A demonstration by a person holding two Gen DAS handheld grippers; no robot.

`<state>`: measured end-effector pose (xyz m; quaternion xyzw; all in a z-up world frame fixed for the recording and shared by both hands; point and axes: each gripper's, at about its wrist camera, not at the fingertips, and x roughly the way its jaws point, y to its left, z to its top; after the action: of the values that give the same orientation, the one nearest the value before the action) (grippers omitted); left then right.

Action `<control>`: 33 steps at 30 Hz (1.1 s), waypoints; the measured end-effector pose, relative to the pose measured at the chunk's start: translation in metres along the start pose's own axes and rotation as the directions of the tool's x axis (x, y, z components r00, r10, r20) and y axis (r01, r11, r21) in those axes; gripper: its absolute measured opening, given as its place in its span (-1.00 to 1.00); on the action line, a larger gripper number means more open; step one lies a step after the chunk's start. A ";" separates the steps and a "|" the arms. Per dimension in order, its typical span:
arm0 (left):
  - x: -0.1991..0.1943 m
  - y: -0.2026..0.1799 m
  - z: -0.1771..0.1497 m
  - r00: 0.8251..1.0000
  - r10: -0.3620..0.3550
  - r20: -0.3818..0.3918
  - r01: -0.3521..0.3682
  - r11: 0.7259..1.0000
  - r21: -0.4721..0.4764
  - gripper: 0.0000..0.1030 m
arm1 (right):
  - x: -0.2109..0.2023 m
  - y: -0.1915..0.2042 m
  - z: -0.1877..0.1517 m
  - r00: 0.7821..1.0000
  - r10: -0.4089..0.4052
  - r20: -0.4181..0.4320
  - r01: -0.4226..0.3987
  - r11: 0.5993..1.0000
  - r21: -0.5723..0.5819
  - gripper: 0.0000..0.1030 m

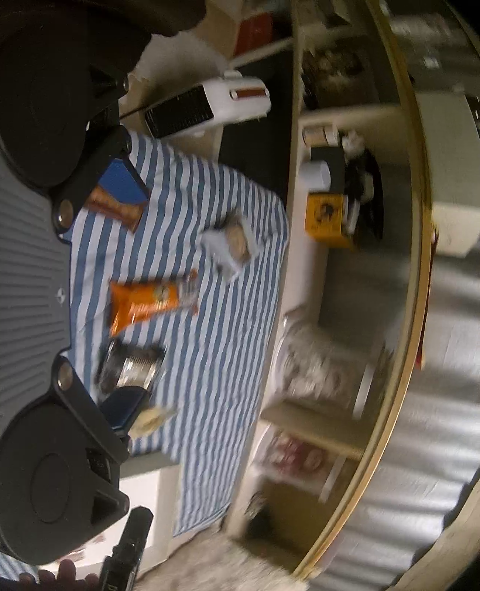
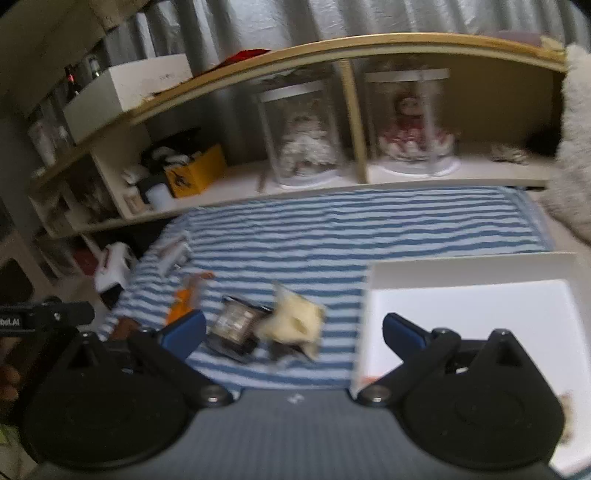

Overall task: Organize snacks
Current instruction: 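Move both tools back over the remaining snacks on the bed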

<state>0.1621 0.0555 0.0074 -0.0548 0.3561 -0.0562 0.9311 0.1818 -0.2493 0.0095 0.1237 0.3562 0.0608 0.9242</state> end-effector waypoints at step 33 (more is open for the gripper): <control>0.120 0.066 -0.026 0.979 0.130 -0.157 -0.129 0.991 0.018 1.00 | 0.123 0.007 -0.039 1.000 -0.003 0.007 0.005 0.978 -0.210 -0.13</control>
<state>0.2379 0.1017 -0.1005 -0.0231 0.4312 -0.0010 0.9019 0.2460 -0.2109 -0.0960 0.0251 0.3451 0.0958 0.9333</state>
